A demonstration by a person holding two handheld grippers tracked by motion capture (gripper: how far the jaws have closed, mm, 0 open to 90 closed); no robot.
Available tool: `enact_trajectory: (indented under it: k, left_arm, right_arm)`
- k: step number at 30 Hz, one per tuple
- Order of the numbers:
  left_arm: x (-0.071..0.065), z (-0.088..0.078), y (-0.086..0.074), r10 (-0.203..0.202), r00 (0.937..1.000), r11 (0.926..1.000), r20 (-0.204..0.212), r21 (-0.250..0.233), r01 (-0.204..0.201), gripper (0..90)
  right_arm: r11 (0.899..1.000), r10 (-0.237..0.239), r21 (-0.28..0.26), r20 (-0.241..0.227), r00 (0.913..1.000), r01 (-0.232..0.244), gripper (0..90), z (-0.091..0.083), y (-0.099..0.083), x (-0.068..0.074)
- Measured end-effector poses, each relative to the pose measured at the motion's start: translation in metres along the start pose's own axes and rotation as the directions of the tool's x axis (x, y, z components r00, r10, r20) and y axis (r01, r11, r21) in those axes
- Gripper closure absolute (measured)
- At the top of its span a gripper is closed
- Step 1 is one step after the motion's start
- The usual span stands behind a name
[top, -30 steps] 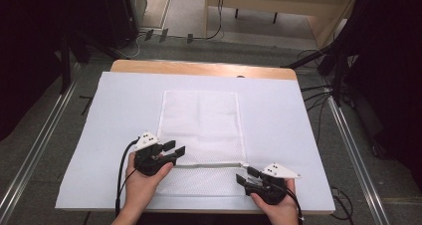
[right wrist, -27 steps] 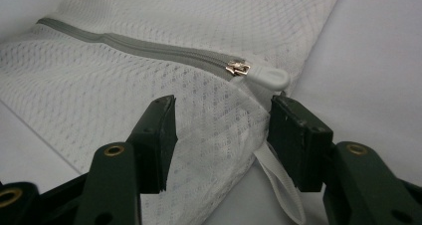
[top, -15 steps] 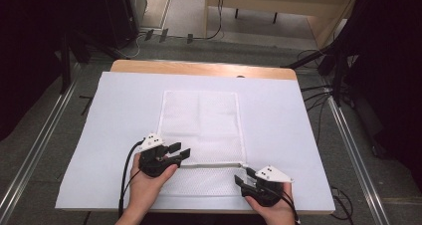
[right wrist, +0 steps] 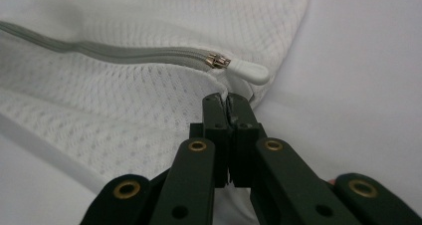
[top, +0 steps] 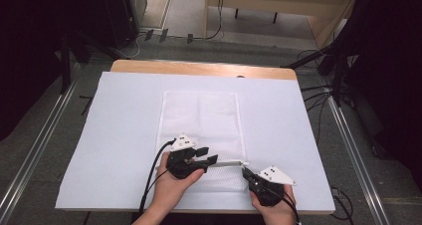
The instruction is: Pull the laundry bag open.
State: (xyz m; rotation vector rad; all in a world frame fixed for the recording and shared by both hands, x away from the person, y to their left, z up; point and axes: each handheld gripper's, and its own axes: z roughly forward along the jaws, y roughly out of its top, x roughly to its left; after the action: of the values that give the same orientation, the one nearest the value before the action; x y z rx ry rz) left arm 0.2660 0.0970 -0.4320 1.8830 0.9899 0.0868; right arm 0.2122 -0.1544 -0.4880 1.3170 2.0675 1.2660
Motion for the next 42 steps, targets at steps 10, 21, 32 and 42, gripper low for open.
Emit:
enact_trajectory:
  k: [10,21,32,42]
  left_arm:
    - [-0.029,0.039,0.016,-0.023,0.9996,0.9993,0.013,0.031,0.023,47.5]
    - [-0.044,0.063,0.022,-0.028,0.9955,0.9945,-0.09,0.098,0.037,34.7]
    - [-0.034,0.052,0.025,-0.091,0.9954,0.9928,-0.03,0.075,0.093,59.8]
    - [-0.022,0.037,0.018,-0.14,0.9875,0.9881,0.072,0.074,0.135,77.2]
  right_arm:
    - [0.993,-0.066,-0.095,-0.02,0.9976,0.064,90.0,-0.01,0.006,0.009]
    - [0.986,-0.114,-0.131,-0.054,0.9921,0.106,90.0,-0.012,0.008,0.016]
    - [0.983,-0.131,-0.139,-0.059,0.9896,0.122,90.0,-0.013,0.009,0.017]
    - [0.982,-0.132,-0.139,-0.043,0.9904,0.125,90.0,-0.014,0.009,0.016]
